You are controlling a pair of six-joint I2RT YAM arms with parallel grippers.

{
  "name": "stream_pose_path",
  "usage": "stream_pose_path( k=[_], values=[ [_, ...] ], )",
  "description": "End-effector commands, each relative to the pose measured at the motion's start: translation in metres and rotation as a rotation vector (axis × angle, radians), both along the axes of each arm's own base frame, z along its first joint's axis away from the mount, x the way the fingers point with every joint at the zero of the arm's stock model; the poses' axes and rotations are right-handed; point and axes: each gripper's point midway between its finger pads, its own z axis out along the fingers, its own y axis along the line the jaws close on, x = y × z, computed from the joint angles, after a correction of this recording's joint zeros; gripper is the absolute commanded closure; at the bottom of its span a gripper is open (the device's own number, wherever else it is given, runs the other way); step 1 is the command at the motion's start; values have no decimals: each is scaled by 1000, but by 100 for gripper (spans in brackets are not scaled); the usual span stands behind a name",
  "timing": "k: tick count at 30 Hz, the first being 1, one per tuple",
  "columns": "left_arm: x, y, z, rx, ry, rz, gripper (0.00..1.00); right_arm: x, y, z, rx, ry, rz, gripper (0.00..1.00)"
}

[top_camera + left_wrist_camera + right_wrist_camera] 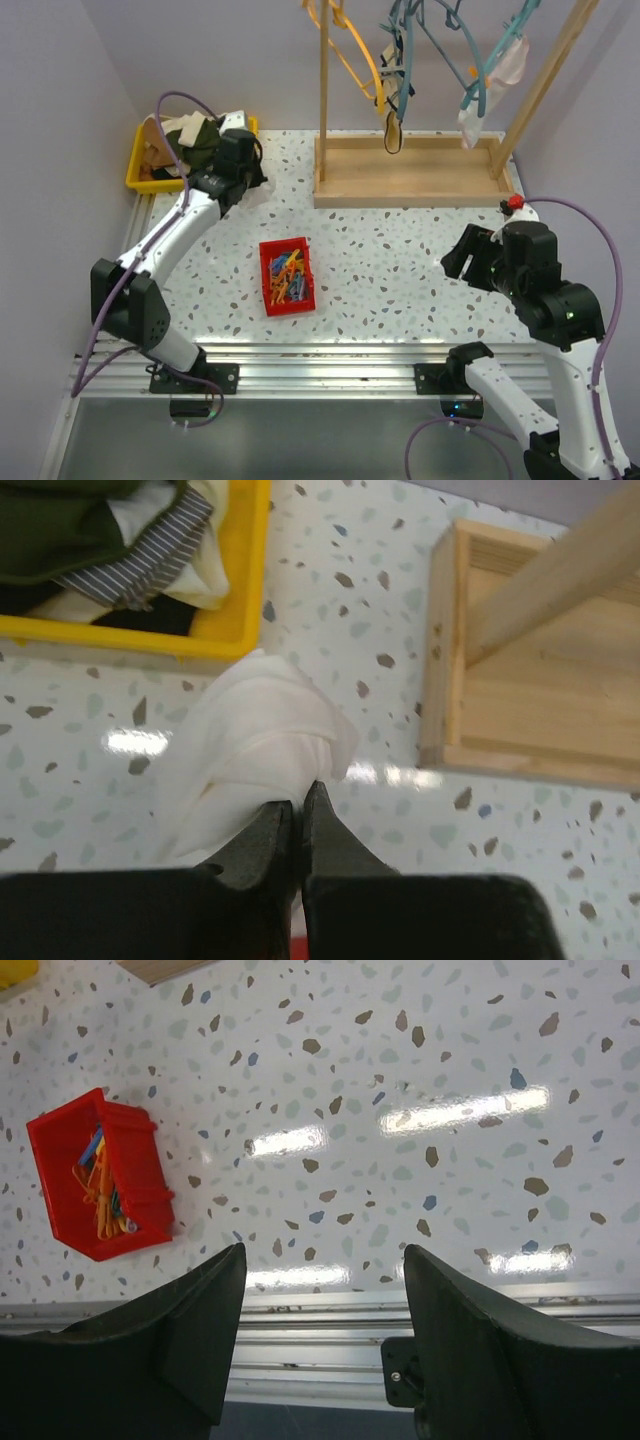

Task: Remove the underwear clipped to the hanger

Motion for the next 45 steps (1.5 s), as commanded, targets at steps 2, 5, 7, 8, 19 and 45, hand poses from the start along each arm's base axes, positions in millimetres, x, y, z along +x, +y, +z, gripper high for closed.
stream_pose_path(
  k=[2, 5, 7, 8, 19, 45],
  values=[
    [65, 44, 14, 28, -34, 32, 100, 8, 12, 5, 29, -28, 59, 33],
    [112, 73, 18, 29, -64, 91, 100, 6, 14, 2, 35, -14, 68, 36],
    [143, 87, 15, 32, -81, 119, 100, 5, 15, 1, 40, -4, 74, 37],
    [154, 96, 13, 38, -81, 134, 100, 5, 16, 1, 42, 3, 73, 37],
    [217, 100, -146, 45, 167, 117, 100, 1, 12, 12, 39, 37, 43, 40],
    [120, 38, 79, -311, -117, -184, 0, 19, 23, 23, 80, -93, 91, 2]
  ],
)
